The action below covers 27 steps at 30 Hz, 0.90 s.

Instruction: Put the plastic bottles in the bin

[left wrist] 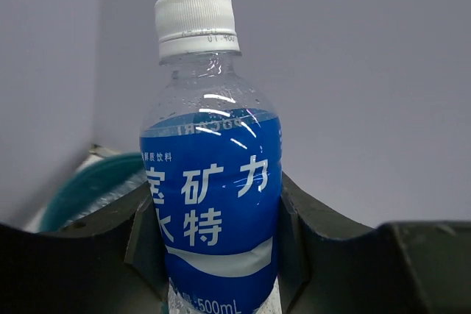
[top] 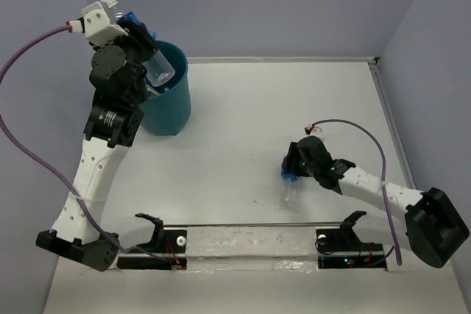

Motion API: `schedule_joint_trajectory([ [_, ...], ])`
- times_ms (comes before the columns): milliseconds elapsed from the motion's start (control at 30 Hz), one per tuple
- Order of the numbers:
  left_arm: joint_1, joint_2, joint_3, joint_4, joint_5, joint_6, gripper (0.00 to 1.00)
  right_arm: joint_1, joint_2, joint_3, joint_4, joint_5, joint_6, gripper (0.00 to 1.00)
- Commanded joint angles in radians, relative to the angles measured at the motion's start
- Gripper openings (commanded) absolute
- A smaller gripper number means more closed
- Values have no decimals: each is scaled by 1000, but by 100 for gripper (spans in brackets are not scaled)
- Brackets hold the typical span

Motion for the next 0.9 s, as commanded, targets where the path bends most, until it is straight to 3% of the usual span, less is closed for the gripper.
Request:
schedule_joint_trajectory([
  [0, 159, 85, -52, 150, -113, 83, 26, 6, -106, -35, 121, -8, -52, 37],
  [167, 301, 192, -54, 293, -119, 97, 27, 6, -172, -49, 132, -64, -80, 37],
  [467, 334, 364, -193, 705, -401, 385, 34, 6, -306, -84, 160, -151, -94, 37],
  [633, 325, 346, -336, 747, -360, 326, 52, 6, -356, -75, 153, -170, -95, 37],
  [767, 315, 292, -380, 747, -323, 274, 99, 6, -335, -23, 155, -171, -135, 37],
  [867, 296, 239, -348, 709, -265, 257, 99, 15, -295, 61, 164, -202, -164, 37],
])
